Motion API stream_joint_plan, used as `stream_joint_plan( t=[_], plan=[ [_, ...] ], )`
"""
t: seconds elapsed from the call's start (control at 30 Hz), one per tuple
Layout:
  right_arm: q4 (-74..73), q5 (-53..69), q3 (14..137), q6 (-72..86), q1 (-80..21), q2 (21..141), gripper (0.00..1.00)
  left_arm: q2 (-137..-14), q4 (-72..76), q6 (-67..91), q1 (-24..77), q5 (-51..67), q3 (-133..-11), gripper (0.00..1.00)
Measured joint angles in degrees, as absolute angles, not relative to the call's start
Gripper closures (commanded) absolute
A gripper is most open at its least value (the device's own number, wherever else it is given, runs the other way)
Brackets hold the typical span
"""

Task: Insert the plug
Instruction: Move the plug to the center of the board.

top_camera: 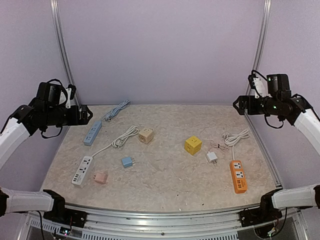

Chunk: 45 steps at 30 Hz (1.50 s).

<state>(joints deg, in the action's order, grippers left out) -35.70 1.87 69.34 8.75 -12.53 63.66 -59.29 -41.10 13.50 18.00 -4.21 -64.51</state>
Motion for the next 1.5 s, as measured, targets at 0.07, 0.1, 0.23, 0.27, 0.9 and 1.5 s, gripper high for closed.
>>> stream_joint_plan(
  t=[0.07,0.1,0.23,0.27,0.9,1.5],
  plan=[
    [-35.6,1.6,69.2,9.8,-12.5,63.7,0.00,-59.0,-40.2,13.9,17.3,-3.7,-63.9,0.01],
    [-35.4,1.6,68.9,10.3,-12.5,63.7,0.00,-58.7,-39.7,14.1,16.7,-3.3,-63.6,0.01],
    [-33.2,1.7,65.7,12.3,-12.5,63.7,0.00,-57.5,-38.1,15.0,15.1,-2.3,-63.3,0.01],
    [-32.4,1.5,64.5,13.0,-12.5,63.7,0.00,-57.5,-37.8,15.2,15.0,-2.3,-63.3,0.01],
    [-16.5,1.5,49.5,18.0,-17.5,76.7,0.00,-59.9,-37.7,16.1,14.8,-2.4,-63.3,0.01],
    [-18.3,-2.2,56.9,10.1,-28.4,92.8,0.16,-60.0,-37.7,16.1,14.8,-2.4,-62.9,0.01]
  ],
)
